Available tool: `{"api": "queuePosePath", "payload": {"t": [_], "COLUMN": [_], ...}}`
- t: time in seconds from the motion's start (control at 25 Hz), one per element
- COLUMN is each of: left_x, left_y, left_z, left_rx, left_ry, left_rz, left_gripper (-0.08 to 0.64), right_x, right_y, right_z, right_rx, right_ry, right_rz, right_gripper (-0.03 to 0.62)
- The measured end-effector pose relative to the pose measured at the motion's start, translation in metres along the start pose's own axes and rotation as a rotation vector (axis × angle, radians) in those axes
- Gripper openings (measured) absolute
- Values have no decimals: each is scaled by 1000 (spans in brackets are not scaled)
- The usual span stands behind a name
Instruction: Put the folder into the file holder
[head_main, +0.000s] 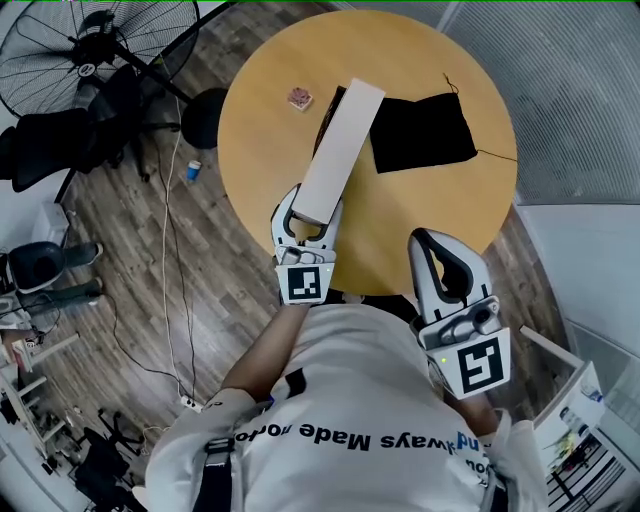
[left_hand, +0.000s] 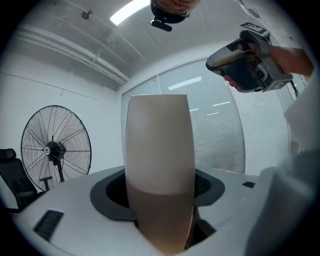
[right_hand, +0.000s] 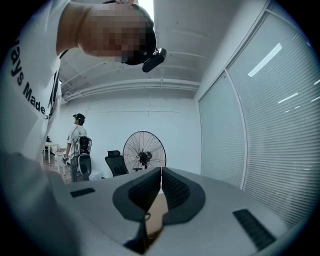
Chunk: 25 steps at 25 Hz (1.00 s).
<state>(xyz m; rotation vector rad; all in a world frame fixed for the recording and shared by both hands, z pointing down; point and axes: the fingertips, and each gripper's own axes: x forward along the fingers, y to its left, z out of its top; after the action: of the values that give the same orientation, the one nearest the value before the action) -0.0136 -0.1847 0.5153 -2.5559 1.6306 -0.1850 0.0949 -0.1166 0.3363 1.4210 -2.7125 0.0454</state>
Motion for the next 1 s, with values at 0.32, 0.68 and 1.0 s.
{"api": "queuePosePath", "payload": {"t": [0.32, 0.68, 1.0], "left_x": [-4, -5, -7], "left_y": [3, 4, 5], "left_z": [-21, -35, -59], "left_rx": [-4, 6, -9], "left_ry": [161, 264, 375], "left_rz": [-61, -128, -177], "left_gripper": [296, 296, 296], "right_x": [-4, -5, -5], "right_y": [3, 7, 9], "right_z": [9, 13, 18], "right_rx": [-11, -11, -12], "right_ry": [-19, -32, -51], "right_rz": [-2, -14, -33], "right_gripper": [31, 31, 31]}}
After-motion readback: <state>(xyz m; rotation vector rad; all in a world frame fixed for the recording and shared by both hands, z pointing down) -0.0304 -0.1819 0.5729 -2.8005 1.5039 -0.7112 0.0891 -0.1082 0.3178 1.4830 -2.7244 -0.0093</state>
